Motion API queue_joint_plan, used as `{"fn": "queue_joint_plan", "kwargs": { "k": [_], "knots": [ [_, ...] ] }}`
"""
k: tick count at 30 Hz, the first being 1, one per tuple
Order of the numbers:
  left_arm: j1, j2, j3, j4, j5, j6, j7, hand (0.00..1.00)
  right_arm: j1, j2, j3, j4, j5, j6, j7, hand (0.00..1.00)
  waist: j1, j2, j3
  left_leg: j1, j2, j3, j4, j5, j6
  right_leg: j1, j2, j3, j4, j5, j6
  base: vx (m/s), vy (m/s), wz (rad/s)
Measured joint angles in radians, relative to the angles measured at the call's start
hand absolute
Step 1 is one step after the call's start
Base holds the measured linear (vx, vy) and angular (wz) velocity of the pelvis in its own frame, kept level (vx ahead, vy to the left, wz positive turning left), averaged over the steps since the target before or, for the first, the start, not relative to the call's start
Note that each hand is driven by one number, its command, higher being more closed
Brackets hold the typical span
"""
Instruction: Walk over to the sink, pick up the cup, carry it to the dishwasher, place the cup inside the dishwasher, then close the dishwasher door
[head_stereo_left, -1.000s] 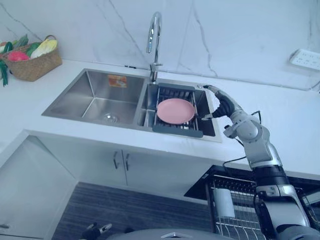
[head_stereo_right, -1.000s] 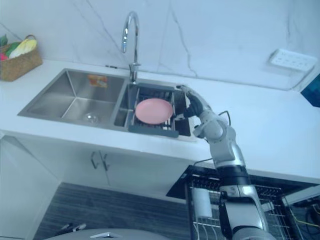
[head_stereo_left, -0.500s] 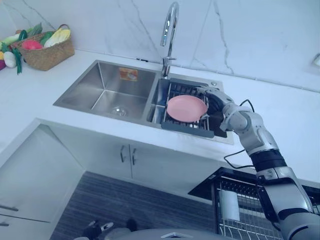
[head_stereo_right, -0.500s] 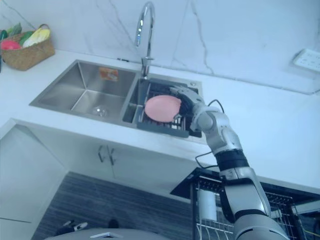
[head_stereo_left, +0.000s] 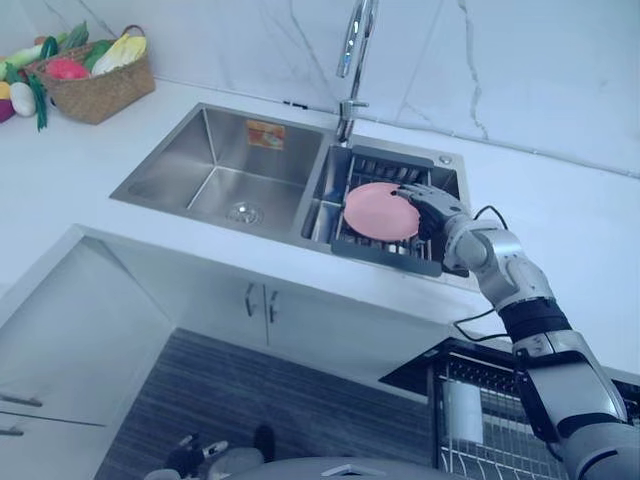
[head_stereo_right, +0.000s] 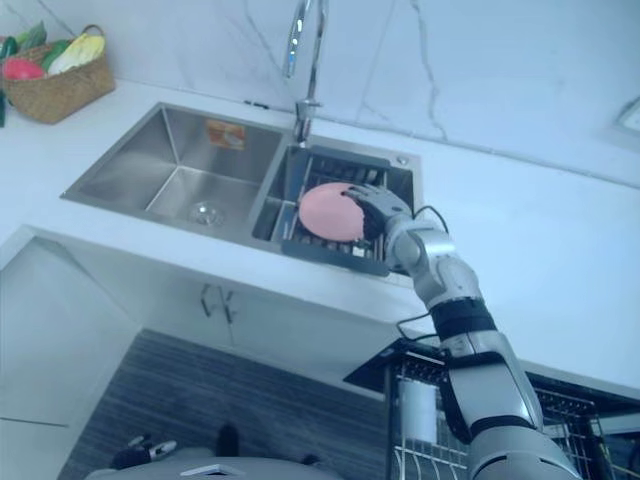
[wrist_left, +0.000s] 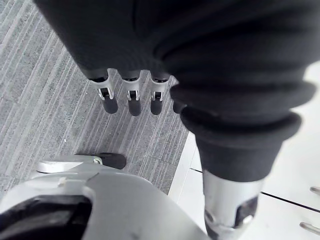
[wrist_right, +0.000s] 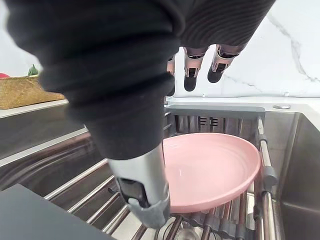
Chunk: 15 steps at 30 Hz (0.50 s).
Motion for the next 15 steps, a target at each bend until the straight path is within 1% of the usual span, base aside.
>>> {"fn": "queue_joint_plan", "kwargs": {
  "k": [3, 7, 10, 15],
  "knots": [
    [0.002, 0.0, 0.001, -0.001, 0.0, 0.0, 0.0, 0.0, -0.001, 0.0, 0.001, 0.002, -0.02, 0.0, -0.001, 0.0, 0.005, -0.003, 0.002, 0.0, 0.0, -0.003, 0.0, 0.003, -0.005, 0.0, 0.0, 0.0, 0.002, 0.0, 0.0, -0.01, 0.002, 0.01],
    [0.007, 0.008, 0.001, -0.001, -0.027, 0.0, 0.0, 0.0, -0.005, 0.002, 0.041, 0.044, -0.049, 0.0, 0.0, 0.0, 0.006, -0.013, 0.01, -0.003, 0.001, -0.003, -0.001, 0.002, -0.011, -0.001, 0.0, 0.0, 0.003, -0.001, 0.0, -0.05, 0.013, 0.01],
    [0.008, 0.009, 0.002, -0.001, -0.039, 0.0, 0.0, 0.0, -0.005, 0.002, 0.058, 0.044, -0.073, 0.003, 0.0, 0.0, 0.009, -0.017, 0.015, -0.006, 0.0, -0.003, -0.001, 0.001, -0.011, -0.002, 0.0, 0.0, 0.002, 0.0, 0.0, -0.03, 0.016, 0.01],
    [0.006, 0.012, 0.014, -0.004, -0.041, 0.0, 0.001, 0.0, -0.008, 0.002, 0.067, 0.044, -0.087, 0.011, -0.004, 0.0, 0.025, -0.03, 0.021, -0.015, -0.002, -0.005, -0.001, -0.006, -0.002, -0.003, -0.001, 0.0, 0.001, -0.005, -0.002, 0.0, 0.011, 0.0]
  ]
}}
